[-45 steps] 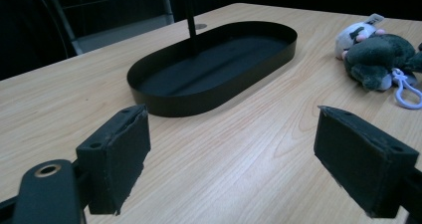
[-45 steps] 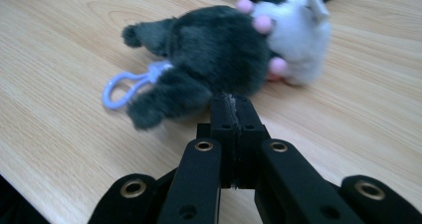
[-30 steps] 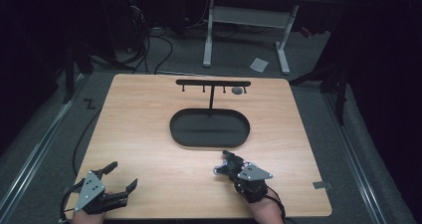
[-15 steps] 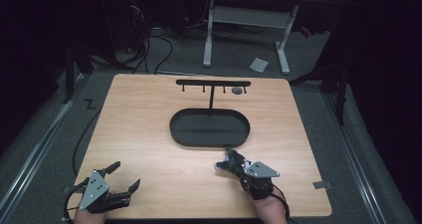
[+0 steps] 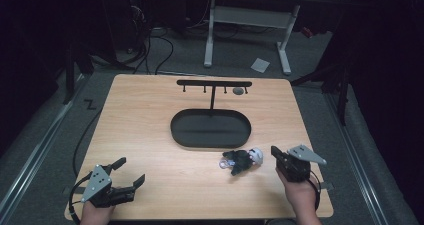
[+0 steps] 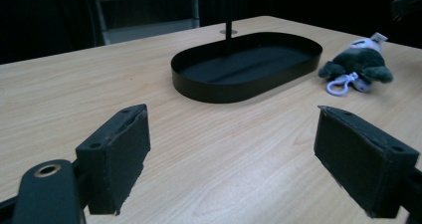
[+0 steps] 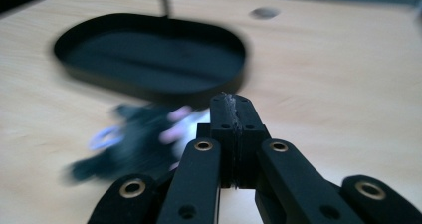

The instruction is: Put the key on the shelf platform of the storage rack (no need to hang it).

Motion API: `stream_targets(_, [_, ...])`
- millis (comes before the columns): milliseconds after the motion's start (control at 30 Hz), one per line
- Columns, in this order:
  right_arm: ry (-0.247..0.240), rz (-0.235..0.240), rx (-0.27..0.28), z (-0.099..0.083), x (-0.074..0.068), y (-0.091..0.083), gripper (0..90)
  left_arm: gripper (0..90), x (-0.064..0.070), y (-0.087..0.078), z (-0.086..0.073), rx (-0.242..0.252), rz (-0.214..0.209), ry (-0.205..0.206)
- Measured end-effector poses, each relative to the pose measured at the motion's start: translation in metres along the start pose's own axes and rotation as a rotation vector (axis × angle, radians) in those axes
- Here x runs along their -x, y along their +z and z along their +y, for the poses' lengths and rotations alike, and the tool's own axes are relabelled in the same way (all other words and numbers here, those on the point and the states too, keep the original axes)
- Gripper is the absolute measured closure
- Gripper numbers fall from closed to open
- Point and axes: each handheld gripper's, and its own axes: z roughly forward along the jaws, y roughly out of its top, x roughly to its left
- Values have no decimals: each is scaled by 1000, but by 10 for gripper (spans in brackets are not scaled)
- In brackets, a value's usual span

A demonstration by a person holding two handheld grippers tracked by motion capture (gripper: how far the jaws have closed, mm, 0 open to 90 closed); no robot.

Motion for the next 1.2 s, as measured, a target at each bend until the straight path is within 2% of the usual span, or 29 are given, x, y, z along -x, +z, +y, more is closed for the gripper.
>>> stream_targets(33, [-3, 12, -14, 1, 2, 8, 896, 150, 1, 3, 1, -10, 8, 12])
stream_targets(67, [-3, 12, -14, 1, 2, 8, 896, 151, 1, 3, 1, -10, 8, 12])
stream_targets(133, [6, 57, -44, 1, 1, 30, 897, 151, 2, 4, 1, -17, 0, 30])
stream_targets(200, [-25, 73, -65, 0, -5, 43, 897, 150, 3, 5, 2, -19, 7, 38])
stream_targets(233, [-62, 67, -98, -4, -9, 50, 897, 151, 3, 6, 3, -22, 15, 44])
stream_targets(333, [-40, 73, -95, -9, -10, 48, 898, 150, 5, 3, 5, -9, 15, 38])
stream_targets(367, [-37, 77, -95, -11, -11, 44, 898, 150, 6, 2, 6, -1, 11, 48])
stream_targets(433, [-47, 82, -96, -16, -16, 32, 898, 150, 7, 2, 8, 10, 15, 45])
stream_targets(533, [-20, 109, -102, -26, -26, 13, 898, 150, 8, 4, 9, 12, 4, 41])
stream_targets(600, [-11, 143, -94, -28, -32, 0, 897, 150, 9, 9, 9, 2, -6, 69])
stream_targets(667, [-8, 170, -62, -30, -42, -17, 897, 150, 10, 12, 9, 0, -11, 56])
stream_targets(700, [-12, 166, -60, -31, -46, -19, 896, 150, 10, 12, 9, -1, -15, 58])
stream_targets(767, [-27, 139, -59, -33, -48, -16, 891, 150, 10, 13, 7, -9, -20, 68])
stream_targets(867, [-35, 117, -59, -26, -45, 1, 860, 150, 7, 10, 6, -12, -11, 65])
stream_targets(933, [-39, 75, -48, -20, -40, 14, 854, 150, 5, 8, 5, -7, -9, 66])
stream_targets(1000, [2, 91, -75, -21, -34, 27, 871, 150, 4, 6, 4, -16, -6, 75])
stream_targets(1033, [6, 98, -86, -22, -33, 29, 886, 150, 3, 6, 3, -21, 2, 65])
stream_targets(1100, [-11, 100, -96, -27, -38, 26, 898, 151, 1, 3, 1, -14, 11, 26])
stream_targets(1133, [-15, 98, -99, -30, -39, 22, 898, 150, 2, 2, 2, -9, 7, 27])
stream_targets(1200, [-27, 93, -105, -35, -40, 13, 898, 149, 4, 1, 5, -2, -3, 65])
